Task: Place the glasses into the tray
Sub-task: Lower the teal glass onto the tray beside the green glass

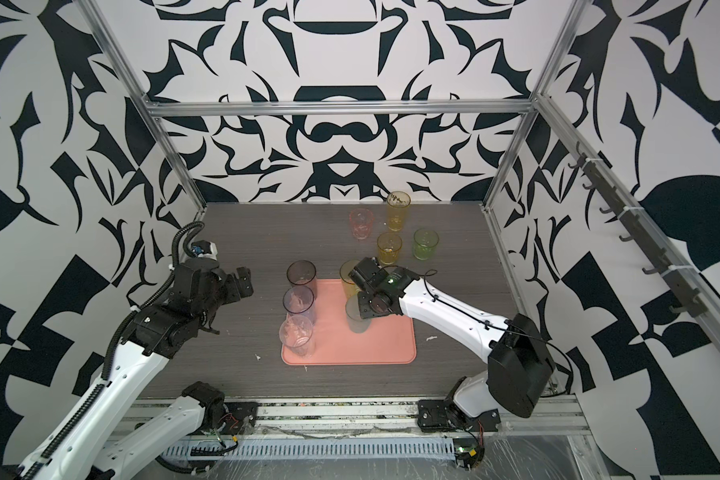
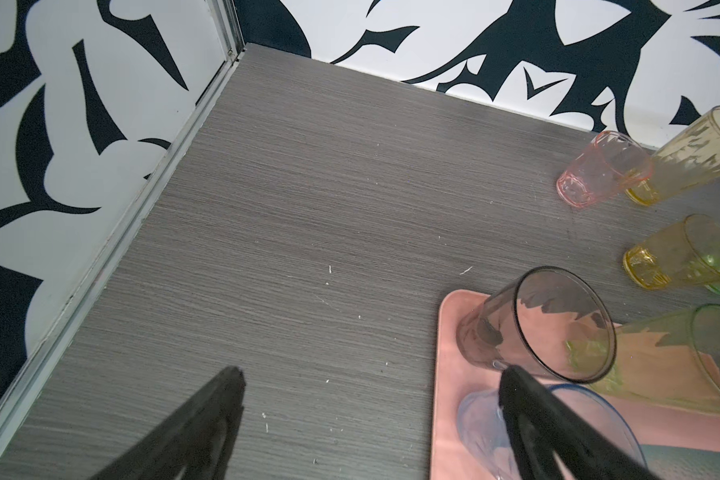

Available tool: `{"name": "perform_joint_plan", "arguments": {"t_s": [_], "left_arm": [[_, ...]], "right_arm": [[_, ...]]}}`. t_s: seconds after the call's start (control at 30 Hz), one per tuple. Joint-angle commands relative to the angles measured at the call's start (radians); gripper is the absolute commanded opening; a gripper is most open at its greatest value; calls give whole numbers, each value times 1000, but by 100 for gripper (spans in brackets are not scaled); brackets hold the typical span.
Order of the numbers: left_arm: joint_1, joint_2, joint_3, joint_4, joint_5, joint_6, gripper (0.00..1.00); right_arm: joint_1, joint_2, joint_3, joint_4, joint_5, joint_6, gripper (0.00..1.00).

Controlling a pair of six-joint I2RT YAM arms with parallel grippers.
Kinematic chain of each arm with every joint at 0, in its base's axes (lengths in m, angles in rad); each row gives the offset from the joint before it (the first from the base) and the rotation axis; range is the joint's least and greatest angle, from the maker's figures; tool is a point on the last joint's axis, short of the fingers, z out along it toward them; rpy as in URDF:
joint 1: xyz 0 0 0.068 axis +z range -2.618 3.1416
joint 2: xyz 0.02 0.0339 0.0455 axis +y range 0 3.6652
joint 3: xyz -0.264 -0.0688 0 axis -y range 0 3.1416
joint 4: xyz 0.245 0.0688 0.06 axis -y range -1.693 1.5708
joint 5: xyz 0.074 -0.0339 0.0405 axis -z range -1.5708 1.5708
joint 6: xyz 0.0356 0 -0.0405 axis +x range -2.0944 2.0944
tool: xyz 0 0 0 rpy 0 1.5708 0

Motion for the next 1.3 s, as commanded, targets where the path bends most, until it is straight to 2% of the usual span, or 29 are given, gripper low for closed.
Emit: {"name": "perform_joint_plan", "arguments": {"t_s": [0.0,1.03,1.27], "left_arm": [[2,-5,-12,10,7,-6,99],[2,-6,-13,7,8,-6,99],[3,-8,-14,5,7,-6,99]], "right_arm": [[9,-6,40,16,24,15,0],[13,72,85,41,29,22,0],[13,79,94,43,28,20,4]]}}
